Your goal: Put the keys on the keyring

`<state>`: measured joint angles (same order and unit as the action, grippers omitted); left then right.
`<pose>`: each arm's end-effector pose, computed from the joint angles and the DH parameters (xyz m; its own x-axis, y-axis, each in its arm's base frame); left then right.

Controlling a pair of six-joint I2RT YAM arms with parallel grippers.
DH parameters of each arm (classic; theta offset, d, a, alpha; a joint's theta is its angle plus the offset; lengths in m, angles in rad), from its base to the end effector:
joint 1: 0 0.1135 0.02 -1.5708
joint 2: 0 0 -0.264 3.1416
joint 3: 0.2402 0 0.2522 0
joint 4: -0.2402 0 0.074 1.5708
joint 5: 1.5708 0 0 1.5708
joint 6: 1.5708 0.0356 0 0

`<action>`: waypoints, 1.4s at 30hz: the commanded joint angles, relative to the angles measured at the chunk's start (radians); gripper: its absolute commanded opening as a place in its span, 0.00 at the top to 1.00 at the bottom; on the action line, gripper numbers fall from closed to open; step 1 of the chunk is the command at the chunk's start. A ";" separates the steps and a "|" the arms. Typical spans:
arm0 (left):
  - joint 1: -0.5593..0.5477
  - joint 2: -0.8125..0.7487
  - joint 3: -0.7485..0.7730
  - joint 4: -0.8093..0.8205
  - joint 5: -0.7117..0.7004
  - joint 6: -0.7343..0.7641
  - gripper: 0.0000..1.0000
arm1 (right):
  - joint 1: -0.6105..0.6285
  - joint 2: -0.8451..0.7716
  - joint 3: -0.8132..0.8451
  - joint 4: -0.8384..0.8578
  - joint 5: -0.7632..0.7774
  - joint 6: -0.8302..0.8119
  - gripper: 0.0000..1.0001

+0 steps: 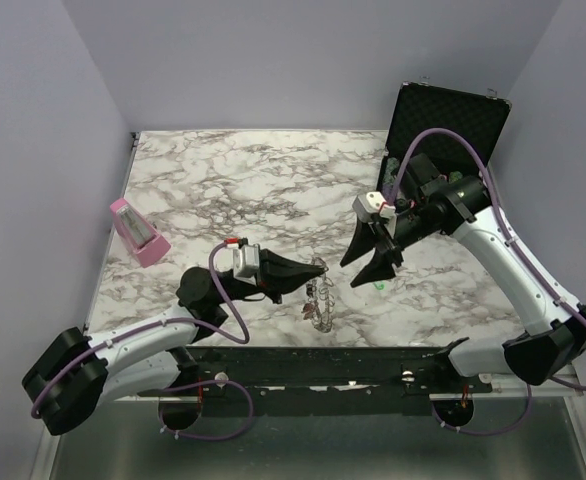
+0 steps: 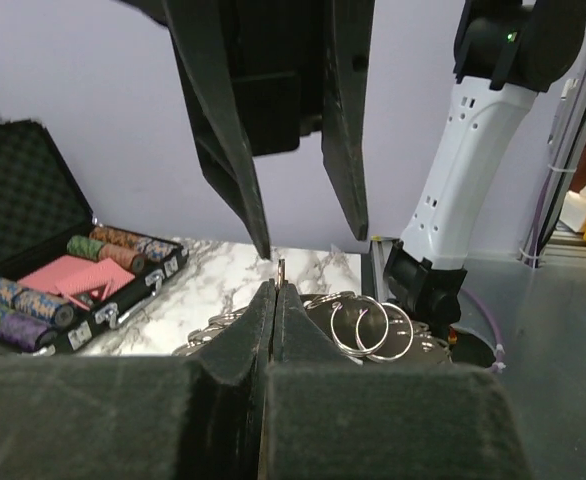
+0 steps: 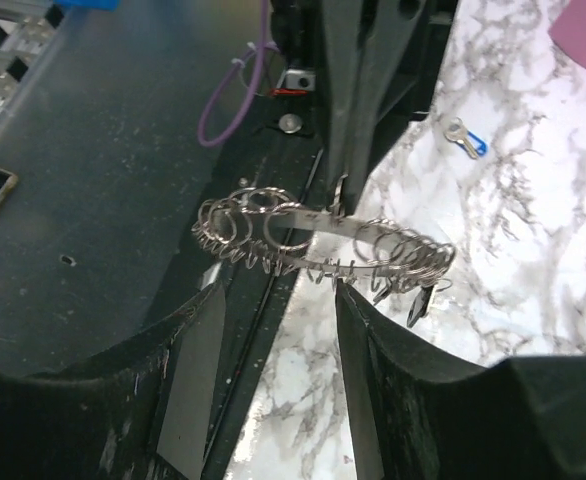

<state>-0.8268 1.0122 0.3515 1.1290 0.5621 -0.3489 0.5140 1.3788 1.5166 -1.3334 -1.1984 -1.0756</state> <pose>0.1237 -0.1624 0.2814 -0.0357 -0.3884 -0.9208 0.9922 0.0961 -0.0790 0.1891 0.1449 0.3848 0.0339 -0.3485 -0.9367 -0.9391 -0.3317 0.0894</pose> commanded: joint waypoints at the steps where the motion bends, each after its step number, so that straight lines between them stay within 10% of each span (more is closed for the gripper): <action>1: -0.002 -0.047 0.026 0.075 0.050 0.021 1.00 | -0.002 -0.043 -0.073 0.048 -0.101 -0.023 0.45; 10: -0.005 -0.152 0.064 -0.219 0.102 0.120 1.00 | -0.002 -0.043 -0.062 -0.043 -0.176 -0.149 0.66; 27: -0.021 -0.271 0.247 -0.819 0.225 0.631 1.00 | 0.000 -0.087 -0.130 -0.085 -0.185 -0.277 0.52; 42: -0.032 -0.259 0.167 -0.494 0.314 0.378 1.00 | 0.001 -0.150 -0.193 -0.085 -0.236 -0.305 0.36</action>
<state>-0.8486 0.7509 0.5232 0.5034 0.8452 0.0948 0.5140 1.2526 1.3373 -1.3365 -1.3800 -1.3632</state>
